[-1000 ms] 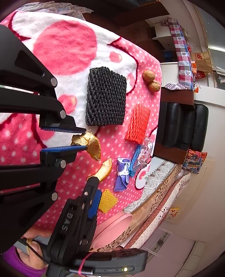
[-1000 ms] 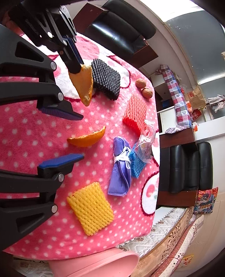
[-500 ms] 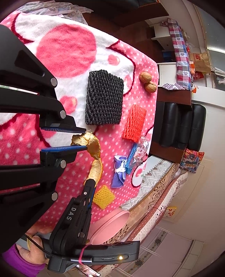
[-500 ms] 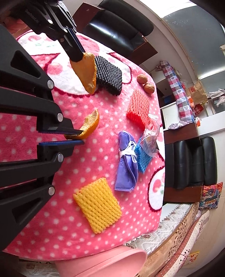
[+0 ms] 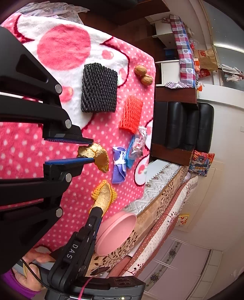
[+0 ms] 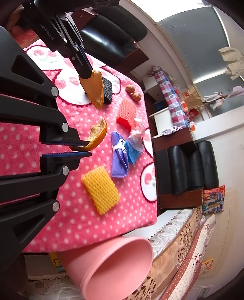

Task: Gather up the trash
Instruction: 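Carry both held items over to the pink bucket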

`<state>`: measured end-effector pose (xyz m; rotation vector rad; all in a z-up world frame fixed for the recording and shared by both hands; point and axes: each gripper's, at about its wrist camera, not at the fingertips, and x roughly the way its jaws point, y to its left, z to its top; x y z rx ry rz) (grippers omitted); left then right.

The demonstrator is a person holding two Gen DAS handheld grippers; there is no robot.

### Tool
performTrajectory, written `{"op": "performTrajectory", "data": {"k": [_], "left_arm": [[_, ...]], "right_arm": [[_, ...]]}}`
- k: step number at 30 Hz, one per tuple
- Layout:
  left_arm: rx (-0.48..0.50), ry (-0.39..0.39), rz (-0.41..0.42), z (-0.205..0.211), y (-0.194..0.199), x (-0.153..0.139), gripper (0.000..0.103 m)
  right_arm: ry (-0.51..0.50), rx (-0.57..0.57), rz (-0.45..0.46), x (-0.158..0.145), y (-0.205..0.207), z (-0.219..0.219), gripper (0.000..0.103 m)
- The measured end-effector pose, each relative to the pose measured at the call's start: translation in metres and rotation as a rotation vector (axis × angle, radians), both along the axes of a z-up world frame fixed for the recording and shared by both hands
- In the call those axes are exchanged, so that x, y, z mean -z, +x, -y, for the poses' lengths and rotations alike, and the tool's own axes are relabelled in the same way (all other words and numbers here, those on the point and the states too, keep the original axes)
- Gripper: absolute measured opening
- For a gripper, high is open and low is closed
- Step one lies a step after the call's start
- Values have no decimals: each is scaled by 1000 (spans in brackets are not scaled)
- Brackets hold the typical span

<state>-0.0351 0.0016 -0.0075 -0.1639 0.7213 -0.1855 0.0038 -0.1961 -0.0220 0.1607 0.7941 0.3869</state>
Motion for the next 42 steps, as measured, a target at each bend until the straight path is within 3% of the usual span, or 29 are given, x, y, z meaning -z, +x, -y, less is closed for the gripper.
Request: {"op": "performTrajectory", "data": {"k": [11,25,42], "left_arm": [[50,-12,59,41,8,-24,14],[207,-5,116,125,33,-41,14],[370,57,77,223,72,-15,14]], "right_arm": [[32,121,60,-19,-9,59,5],[81,332,86,-30,-9,160,5],[88,472,42,-1,13,231,6]]}}
